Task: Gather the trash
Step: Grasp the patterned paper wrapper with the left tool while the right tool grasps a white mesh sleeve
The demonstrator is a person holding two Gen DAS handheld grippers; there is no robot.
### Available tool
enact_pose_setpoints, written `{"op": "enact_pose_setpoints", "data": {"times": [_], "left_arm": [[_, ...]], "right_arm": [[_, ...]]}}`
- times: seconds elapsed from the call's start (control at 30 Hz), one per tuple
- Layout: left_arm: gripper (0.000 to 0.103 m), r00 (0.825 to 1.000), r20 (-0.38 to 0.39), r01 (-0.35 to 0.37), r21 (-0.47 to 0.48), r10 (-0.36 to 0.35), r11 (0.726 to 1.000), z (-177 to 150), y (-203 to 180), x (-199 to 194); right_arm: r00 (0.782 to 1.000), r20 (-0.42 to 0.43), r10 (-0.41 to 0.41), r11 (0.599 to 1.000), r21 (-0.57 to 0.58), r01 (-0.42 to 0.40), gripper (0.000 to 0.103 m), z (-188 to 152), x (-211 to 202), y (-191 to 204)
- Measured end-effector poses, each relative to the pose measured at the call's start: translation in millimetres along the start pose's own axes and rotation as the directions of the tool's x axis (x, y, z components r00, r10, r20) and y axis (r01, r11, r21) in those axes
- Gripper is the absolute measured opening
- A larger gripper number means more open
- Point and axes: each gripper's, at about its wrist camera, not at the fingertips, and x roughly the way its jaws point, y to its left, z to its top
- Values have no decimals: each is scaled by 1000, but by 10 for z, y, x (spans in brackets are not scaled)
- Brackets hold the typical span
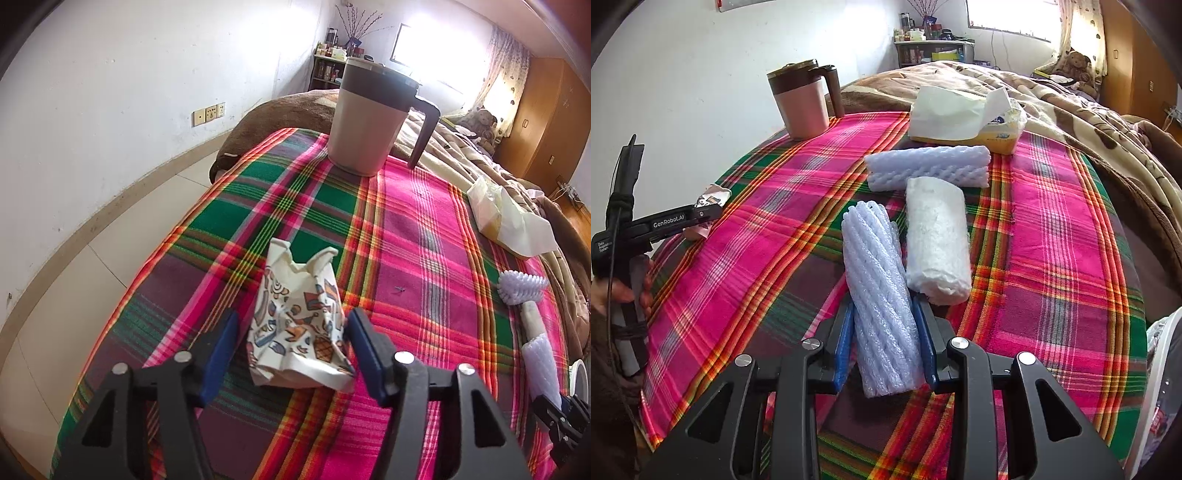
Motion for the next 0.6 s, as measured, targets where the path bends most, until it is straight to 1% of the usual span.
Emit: {"op": "enact_pose_setpoints", "data": {"times": [0.03, 0.23, 0.37, 0.6], "left_arm": [[53, 1000, 1, 3, -1, -3, 1000, -9, 4, -17], [53, 1000, 5, 26, 5, -26, 1000, -92, -29, -104], [53, 999, 16, 38, 27, -38, 999, -169, -92, -209], [53, 995, 38, 88, 54, -90, 995, -299, -247, -460]], "right_arm": [[1000, 1, -1, 1000, 2, 1, 32, -7, -3, 4], [1000, 9, 5, 1000, 5, -5, 32, -33, -53, 25], [1000, 17, 13, 1000, 11, -13, 32, -61, -96, 28], [999, 26, 25, 999, 31, -26, 32, -122, -171, 14]]}}
